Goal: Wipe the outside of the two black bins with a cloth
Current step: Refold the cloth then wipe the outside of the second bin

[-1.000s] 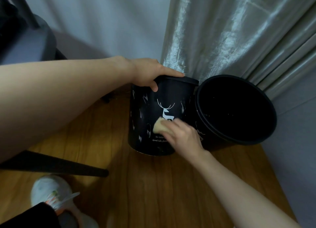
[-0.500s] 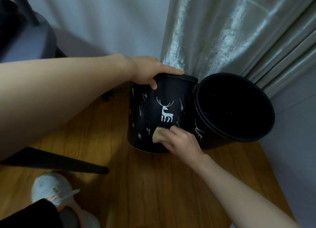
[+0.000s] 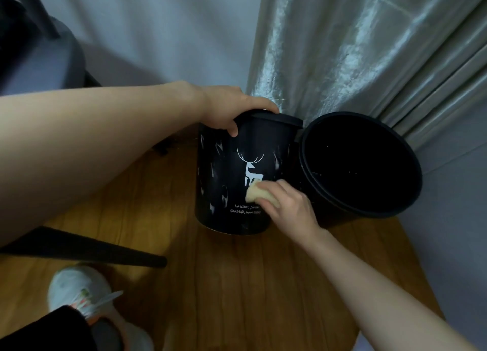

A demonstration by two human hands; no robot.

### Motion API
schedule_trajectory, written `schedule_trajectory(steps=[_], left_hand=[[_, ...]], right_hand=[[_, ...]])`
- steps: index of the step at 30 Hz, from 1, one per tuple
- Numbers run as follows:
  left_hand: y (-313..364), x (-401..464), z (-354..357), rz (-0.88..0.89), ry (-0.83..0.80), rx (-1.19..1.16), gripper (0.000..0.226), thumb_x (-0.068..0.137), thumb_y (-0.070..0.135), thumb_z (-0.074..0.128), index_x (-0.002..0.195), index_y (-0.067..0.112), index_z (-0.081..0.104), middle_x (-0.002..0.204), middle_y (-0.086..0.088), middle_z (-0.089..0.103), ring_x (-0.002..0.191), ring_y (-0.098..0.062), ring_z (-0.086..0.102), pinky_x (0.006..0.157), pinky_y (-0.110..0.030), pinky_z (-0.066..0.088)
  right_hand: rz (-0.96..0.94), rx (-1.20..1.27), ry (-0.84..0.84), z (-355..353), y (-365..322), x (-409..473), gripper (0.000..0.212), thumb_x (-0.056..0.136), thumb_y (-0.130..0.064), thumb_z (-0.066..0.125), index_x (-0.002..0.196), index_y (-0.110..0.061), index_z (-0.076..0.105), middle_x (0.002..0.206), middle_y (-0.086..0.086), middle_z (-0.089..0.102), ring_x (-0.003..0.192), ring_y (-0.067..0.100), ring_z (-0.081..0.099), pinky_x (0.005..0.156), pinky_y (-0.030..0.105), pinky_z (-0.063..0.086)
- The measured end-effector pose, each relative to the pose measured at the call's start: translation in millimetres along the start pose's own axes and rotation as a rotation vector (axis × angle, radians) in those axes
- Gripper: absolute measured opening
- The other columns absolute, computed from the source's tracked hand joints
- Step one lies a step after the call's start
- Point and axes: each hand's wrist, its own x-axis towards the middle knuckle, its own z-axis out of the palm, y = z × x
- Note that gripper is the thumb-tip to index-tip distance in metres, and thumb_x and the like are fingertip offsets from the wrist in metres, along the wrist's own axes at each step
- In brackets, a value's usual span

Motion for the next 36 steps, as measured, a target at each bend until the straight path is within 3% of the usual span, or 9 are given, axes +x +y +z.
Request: schedule_trajectory(steps=[4,9,16,21,24,30,36], left_hand=[[1,0,1,-0.02,0.0,-0.011,0.091,0.077,0.007,0.076,0.14,0.05,0.026,0.102,-0.004,0.056,0.088,-0.025,0.052,0.088,-0.044,0.047],[2,-2,1,-0.034,-0.014,-0.049,0.09,0.079,0.005,0.073,0.138,0.052,0.025,0.107,-0.007,0.058,0.091,-0.027,0.056,0.088,-0.045,0.048],[3,-1,2,-0.032,-0.007,-0.094,0.089,0.078,0.001,0.073,0.14,0.048,0.028,0.106,-0.002,0.058,0.09,-0.024,0.054,0.084,-0.036,0.044],[1,0,6,-0.016,-0.014,-0.179,0.09,0.077,-0.002,0.071,0.14,0.049,0.031,0.129,-0.002,0.057,0.112,-0.025,0.054,0.098,-0.04,0.044],[-1,-1,7,-0.018,-0.008,-0.21,0.091,0.077,-0.004,0.071,0.142,0.046,0.032,0.136,0.001,0.053,0.119,-0.023,0.051,0.1,-0.034,0.04],[-2,-3,10,-0.017,0.033,-0.123,0.09,0.081,-0.002,0.069,0.148,0.041,0.027,0.141,-0.006,0.049,0.125,-0.029,0.047,0.102,-0.035,0.035],[-6,-7,10,-0.061,0.036,-0.037,0.091,0.082,0.003,0.07,0.149,0.039,0.02,0.134,-0.012,0.05,0.118,-0.033,0.051,0.096,-0.037,0.039]], right_hand=[[-0.004,-0.034,0.001,4,-2,-5,0.033,0.086,-0.028,0.073,0.116,-0.02,0.062,0.091,0.001,0.059,0.075,0.021,0.063,0.06,0.032,0.055],[-0.231,-0.103,-0.285,12,5,-43,0.026,0.094,-0.035,0.054,0.117,-0.023,0.056,0.096,-0.001,0.058,0.084,0.016,0.063,0.055,0.035,0.058],[0.046,-0.049,0.018,2,-8,2,0.03,0.085,-0.027,0.073,0.113,-0.018,0.065,0.088,0.001,0.058,0.07,0.019,0.062,0.058,0.031,0.054],[-0.087,-0.01,-0.147,11,-13,-21,0.031,0.089,-0.034,0.06,0.118,-0.026,0.053,0.094,-0.002,0.059,0.079,0.016,0.063,0.06,0.037,0.059],[-0.071,0.033,-0.111,10,-13,-22,0.033,0.089,-0.034,0.063,0.119,-0.025,0.053,0.092,-0.003,0.059,0.077,0.014,0.061,0.059,0.036,0.058],[-0.018,0.039,-0.151,6,-19,-18,0.032,0.091,-0.04,0.058,0.12,-0.025,0.056,0.094,-0.004,0.058,0.08,0.013,0.061,0.062,0.036,0.058],[0.087,0.048,-0.105,10,-25,-11,0.033,0.087,-0.037,0.07,0.117,-0.027,0.06,0.093,-0.007,0.058,0.078,0.013,0.061,0.06,0.029,0.054]])
